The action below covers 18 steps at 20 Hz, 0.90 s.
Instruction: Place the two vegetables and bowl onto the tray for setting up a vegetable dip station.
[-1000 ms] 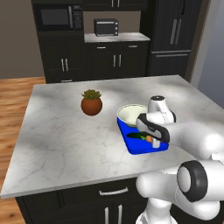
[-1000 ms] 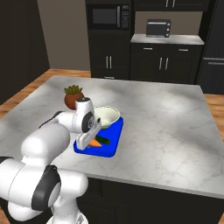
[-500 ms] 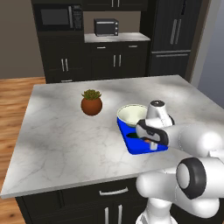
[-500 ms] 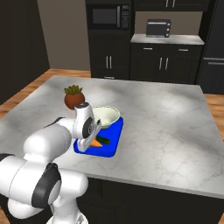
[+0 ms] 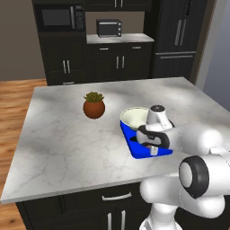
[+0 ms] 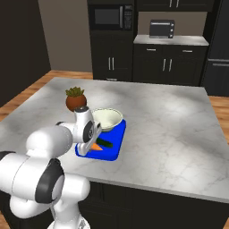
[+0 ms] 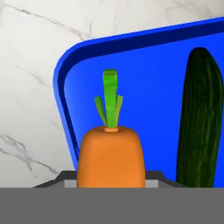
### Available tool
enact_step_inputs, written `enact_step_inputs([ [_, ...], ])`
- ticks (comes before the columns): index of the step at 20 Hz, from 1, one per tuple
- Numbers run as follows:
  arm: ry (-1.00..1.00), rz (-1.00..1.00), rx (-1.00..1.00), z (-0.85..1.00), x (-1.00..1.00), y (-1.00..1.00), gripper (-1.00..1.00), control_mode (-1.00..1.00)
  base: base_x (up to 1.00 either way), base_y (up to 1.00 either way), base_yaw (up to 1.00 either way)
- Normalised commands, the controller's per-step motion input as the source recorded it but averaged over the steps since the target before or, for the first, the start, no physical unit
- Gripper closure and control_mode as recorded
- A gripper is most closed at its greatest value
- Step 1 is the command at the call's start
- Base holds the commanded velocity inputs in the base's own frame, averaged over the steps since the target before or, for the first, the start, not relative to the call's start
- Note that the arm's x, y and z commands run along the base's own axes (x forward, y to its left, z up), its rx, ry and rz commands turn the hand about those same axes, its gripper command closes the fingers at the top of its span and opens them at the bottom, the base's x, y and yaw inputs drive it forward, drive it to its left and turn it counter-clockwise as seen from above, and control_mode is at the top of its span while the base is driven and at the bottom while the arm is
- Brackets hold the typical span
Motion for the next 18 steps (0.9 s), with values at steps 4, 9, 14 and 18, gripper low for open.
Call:
enact_step_inputs([
  [4,0.0,0.02,0.0,-0.09,0.1,0.06,1.0,-1.0,0.0,0.0,0.0],
  [9,0.0,0.04,0.0,-0.15,0.09,0.02,1.0,-1.0,0.0,0.0,0.0],
  [14,0.0,0.05,0.0,-0.13,0.09,0.0,1.0,-1.0,0.0,0.0,0.0],
  [18,0.0,0.04,0.0,-0.09,0.1,0.0,1.0,-1.0,0.0,0.0,0.0],
])
